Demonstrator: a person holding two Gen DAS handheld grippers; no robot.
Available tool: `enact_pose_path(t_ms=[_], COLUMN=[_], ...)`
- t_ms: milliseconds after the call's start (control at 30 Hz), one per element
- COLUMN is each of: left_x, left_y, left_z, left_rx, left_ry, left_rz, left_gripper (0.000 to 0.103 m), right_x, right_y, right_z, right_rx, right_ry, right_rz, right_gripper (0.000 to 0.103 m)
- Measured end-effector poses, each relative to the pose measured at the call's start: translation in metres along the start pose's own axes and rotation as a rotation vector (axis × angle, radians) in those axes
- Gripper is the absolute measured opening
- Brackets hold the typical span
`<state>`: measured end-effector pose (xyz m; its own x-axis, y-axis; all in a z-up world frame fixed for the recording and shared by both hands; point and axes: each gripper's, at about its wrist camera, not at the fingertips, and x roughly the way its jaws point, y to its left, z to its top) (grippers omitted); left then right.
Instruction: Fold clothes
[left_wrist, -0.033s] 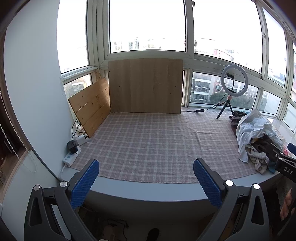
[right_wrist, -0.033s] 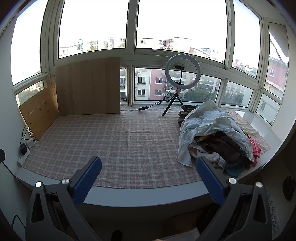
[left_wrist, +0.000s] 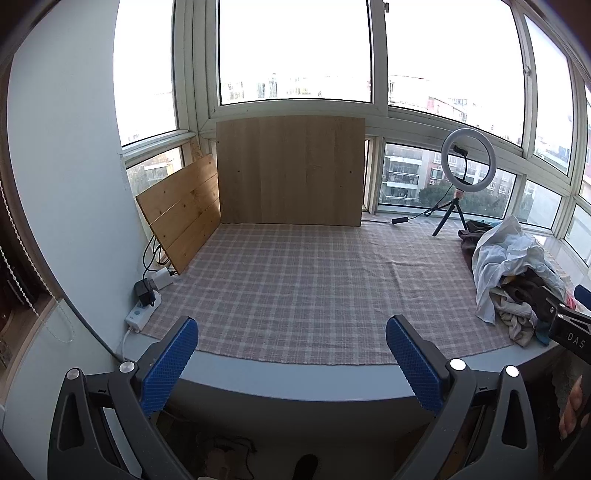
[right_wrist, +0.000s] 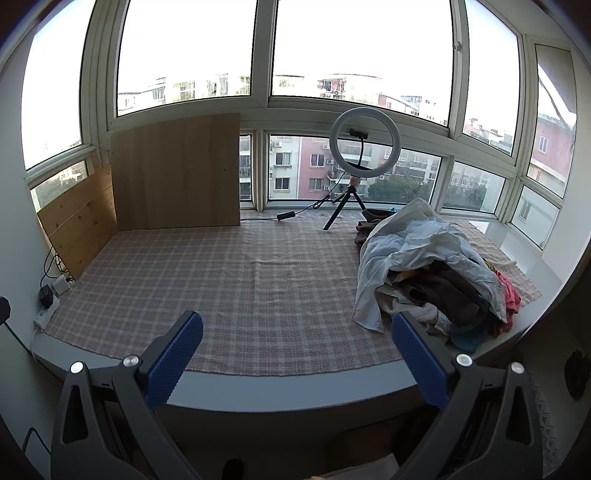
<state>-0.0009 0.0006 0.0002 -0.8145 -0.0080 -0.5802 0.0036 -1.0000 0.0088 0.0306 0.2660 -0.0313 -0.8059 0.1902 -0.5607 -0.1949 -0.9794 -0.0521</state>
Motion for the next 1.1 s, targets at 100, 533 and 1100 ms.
enact_pose_path(t_ms=[100, 533, 1100], left_x=[0.001, 0.014, 0.056], left_y=[-0.001, -0.007, 0.000], left_z=[0.001, 0.008, 0.031], left_rx=[-0.003, 0.026, 0.006], left_ry=[0.001, 0.015, 0.023], left_rz=[0.000, -0.008, -0.067], left_gripper=[0.102, 0.102, 0.102], right_x=[0.003, 0.014, 0.047], right_y=[0.000, 0.001, 0.002], right_z=[0.000, 0.000, 0.018], right_rx=[0.001, 0.004, 0.024], right_ry=[0.000, 0.002, 0.015], right_rz=[-0.004, -0.022, -0.049], right_gripper=[0.103, 0.103, 0.103])
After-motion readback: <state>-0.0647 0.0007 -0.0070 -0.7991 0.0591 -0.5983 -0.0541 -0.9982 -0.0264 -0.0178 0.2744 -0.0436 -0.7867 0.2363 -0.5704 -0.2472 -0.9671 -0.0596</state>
